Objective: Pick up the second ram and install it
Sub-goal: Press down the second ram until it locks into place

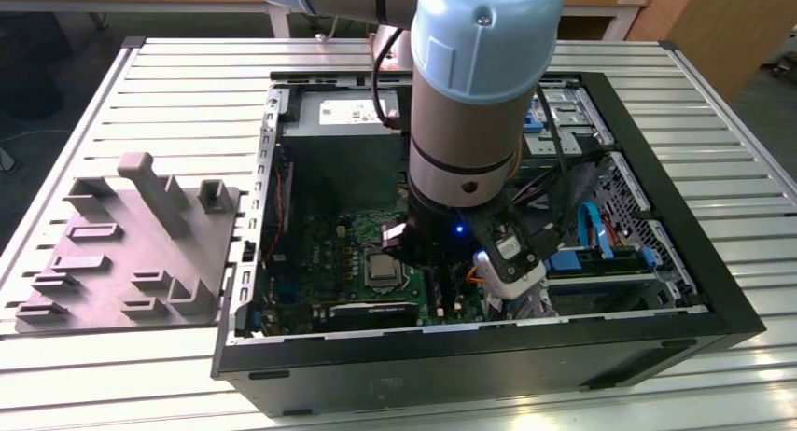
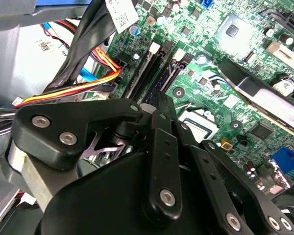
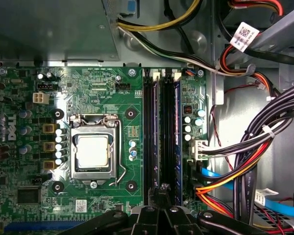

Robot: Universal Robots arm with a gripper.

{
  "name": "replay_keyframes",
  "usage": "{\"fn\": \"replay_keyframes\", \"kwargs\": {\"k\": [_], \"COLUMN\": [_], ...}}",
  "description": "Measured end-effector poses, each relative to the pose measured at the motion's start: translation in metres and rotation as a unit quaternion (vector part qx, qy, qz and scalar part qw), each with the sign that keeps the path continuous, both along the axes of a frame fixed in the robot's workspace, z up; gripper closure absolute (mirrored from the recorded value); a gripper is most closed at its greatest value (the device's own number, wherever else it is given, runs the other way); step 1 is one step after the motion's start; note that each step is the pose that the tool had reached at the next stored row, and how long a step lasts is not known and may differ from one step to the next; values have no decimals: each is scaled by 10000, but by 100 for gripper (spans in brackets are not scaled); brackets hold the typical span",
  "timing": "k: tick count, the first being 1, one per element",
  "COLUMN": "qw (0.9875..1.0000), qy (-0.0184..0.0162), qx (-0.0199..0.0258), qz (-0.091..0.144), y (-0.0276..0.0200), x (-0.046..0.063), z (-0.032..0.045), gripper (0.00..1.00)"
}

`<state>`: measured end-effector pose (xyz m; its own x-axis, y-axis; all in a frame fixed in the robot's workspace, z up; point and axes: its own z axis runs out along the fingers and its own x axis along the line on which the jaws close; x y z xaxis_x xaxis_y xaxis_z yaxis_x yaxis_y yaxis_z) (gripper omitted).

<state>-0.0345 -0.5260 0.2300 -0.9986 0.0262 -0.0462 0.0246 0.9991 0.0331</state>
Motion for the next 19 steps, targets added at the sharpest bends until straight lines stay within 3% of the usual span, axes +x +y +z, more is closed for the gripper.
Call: {"fn": "replay_keyframes", "kwargs": {"k": [19], "qw": [10000], "qy": [0], "qx": [0], "qz": [0], "y": [0], "x": [0], "z": [-77], "gripper": [90]}}
